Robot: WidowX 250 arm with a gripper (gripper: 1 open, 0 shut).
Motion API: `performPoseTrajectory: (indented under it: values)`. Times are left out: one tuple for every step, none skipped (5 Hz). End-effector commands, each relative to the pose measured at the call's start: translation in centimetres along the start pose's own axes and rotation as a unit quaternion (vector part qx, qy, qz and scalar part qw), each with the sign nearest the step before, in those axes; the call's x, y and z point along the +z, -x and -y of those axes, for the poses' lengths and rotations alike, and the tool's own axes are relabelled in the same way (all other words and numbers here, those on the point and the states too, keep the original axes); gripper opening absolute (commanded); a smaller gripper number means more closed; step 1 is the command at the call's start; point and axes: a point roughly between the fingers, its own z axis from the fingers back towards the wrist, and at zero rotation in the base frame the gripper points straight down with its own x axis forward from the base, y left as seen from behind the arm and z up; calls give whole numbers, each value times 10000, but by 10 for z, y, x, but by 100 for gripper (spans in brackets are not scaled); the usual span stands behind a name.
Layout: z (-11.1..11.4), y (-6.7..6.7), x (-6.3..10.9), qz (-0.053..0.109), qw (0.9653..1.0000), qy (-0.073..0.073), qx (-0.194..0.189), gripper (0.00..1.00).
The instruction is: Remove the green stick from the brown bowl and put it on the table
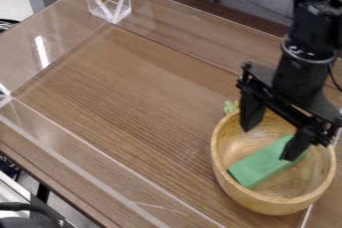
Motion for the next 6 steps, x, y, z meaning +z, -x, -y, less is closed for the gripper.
performPoseTrajectory:
  values:
    - [3, 0, 20, 406, 9989, 82, 219, 100]
    - [5, 6, 19, 417, 9980, 99, 459, 100]
    - [16, -1, 12, 465, 9979, 120, 435, 100]
    - [21, -10, 3, 441, 9978, 77, 488, 100]
    - [16, -19, 0, 563, 9978, 56, 346, 100]
    - [12, -25, -4, 636, 9977, 50, 208, 100]
